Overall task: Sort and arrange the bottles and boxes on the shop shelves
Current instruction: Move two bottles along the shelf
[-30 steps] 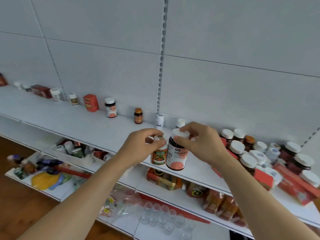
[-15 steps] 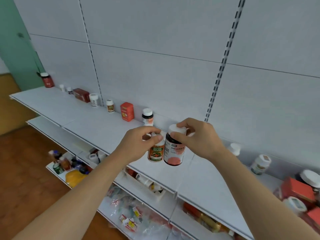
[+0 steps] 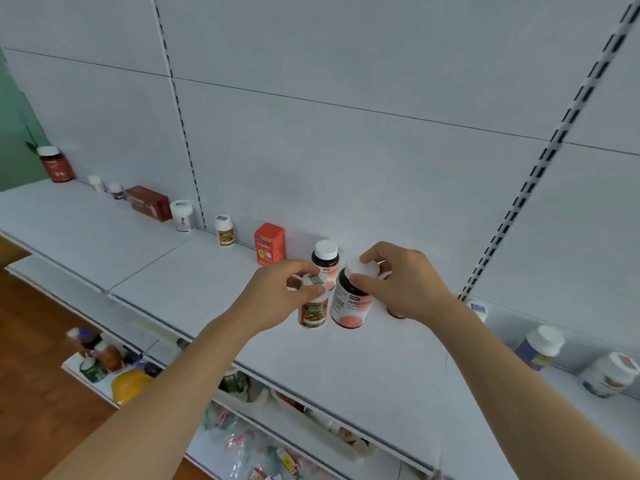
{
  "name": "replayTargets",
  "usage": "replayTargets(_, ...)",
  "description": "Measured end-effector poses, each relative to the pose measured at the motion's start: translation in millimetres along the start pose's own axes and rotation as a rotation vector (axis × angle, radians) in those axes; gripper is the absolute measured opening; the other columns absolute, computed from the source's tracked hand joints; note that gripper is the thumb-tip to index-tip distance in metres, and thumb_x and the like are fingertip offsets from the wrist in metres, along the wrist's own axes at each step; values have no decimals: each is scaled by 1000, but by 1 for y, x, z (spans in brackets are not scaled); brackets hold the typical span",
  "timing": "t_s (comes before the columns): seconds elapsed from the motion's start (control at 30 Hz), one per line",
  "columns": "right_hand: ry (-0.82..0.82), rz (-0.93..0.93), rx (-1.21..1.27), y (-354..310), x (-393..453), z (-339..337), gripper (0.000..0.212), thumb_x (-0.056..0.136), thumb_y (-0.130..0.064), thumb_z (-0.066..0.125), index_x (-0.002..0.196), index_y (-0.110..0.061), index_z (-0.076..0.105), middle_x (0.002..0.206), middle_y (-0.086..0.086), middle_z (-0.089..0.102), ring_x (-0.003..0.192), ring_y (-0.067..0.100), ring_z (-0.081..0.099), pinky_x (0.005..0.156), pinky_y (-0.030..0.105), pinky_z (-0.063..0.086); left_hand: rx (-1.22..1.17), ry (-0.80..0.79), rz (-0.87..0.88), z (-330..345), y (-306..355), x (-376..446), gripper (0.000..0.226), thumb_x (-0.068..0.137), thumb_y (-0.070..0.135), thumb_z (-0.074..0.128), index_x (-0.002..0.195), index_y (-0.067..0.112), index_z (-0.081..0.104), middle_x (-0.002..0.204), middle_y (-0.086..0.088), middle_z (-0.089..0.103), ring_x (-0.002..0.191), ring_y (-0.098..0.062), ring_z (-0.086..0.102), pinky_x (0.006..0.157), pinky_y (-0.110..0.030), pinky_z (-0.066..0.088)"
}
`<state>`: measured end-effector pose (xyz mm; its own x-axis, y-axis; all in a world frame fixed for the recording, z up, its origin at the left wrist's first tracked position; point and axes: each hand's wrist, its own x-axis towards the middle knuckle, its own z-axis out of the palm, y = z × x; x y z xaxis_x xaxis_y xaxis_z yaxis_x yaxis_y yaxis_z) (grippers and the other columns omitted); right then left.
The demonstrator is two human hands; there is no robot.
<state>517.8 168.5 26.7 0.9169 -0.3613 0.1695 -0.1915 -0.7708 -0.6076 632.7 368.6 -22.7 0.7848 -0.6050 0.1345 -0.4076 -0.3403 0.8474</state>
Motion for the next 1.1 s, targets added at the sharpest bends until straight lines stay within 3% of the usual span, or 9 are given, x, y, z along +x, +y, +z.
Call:
replayTargets(0.2,83,165,-112,3,35,39,34,79,-45,72,107,-31,61,95,-6,63,87,16,61,75,33,53,82,-168,83,-32,-31,43,21,86,32,72,103,41,63,106,19,64,96,2,61,83,-25,52)
replayTargets(0.33,104,255,-183,14,50,63,37,79,-50,68,112,-34,58,99,-3,61,96,19,57,84,42,51,112,-198,122,-38,-47,64,26,86,34,71,111,32,67,109,15,64,96,3,61,83,-24,51)
replayTargets(0.53,103,275,-290,27,73,79,36,92,-37,63,124,-23,58,115,-2,61,109,19,51,73,26,31,95,-228,140,-35,-63,87,30,86,34,72,115,29,67,111,13,65,96,1,62,84,-25,52)
replayTargets(0.73,136,215,-287,47,86,97,36,92,-28,65,125,-15,61,128,2,61,110,24,54,85,28,41,118,-260,156,-28,-71,105,30,86,37,71,115,31,66,110,15,65,97,1,62,87,-32,54)
replayTargets(1.1,309,101,-305,61,91,114,31,85,-19,74,112,-6,70,121,12,64,105,37,59,79,39,52,128,-275,175,-20,-81,118,30,86,38,71,115,33,66,108,15,63,97,1,61,85,-34,55)
